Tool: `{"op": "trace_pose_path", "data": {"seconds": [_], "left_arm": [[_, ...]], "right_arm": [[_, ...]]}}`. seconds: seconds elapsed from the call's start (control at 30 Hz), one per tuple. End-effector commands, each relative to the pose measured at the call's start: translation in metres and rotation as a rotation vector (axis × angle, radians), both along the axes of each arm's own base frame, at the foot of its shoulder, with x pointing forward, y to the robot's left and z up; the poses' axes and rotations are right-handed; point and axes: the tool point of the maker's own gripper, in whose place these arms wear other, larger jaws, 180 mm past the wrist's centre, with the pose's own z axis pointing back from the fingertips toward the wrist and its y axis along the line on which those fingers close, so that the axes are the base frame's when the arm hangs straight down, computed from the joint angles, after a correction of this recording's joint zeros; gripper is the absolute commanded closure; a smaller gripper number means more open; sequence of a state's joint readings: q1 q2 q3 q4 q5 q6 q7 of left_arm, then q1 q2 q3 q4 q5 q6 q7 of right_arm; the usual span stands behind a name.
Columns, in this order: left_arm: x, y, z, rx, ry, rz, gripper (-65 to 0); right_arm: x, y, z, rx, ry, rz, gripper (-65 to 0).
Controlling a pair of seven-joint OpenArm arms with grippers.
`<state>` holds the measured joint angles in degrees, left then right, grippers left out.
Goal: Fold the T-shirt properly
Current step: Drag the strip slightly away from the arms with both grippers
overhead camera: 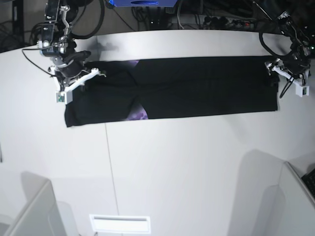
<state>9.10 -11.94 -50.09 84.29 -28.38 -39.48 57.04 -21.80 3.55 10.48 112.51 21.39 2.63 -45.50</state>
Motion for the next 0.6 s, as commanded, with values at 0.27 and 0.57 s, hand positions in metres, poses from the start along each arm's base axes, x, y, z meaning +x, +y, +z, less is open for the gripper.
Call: {"op": "trace_pose_path", "data": {"seconds": [0.27, 0.57], "left_arm": [[0.001, -0.017, -0.031, -0.086, 0.003, -0.023, -50.0], [-0.008, -0.017, -0.042, -0.113, 0.038, -0.005, -2.1]], "right_arm": [[-0.002, -0.001, 0.005, -0.004, -0.021, 0.004, 0.0], [-0.002, 0.000, 0.005, -0.002, -0.025, 0.003, 0.0]]}}
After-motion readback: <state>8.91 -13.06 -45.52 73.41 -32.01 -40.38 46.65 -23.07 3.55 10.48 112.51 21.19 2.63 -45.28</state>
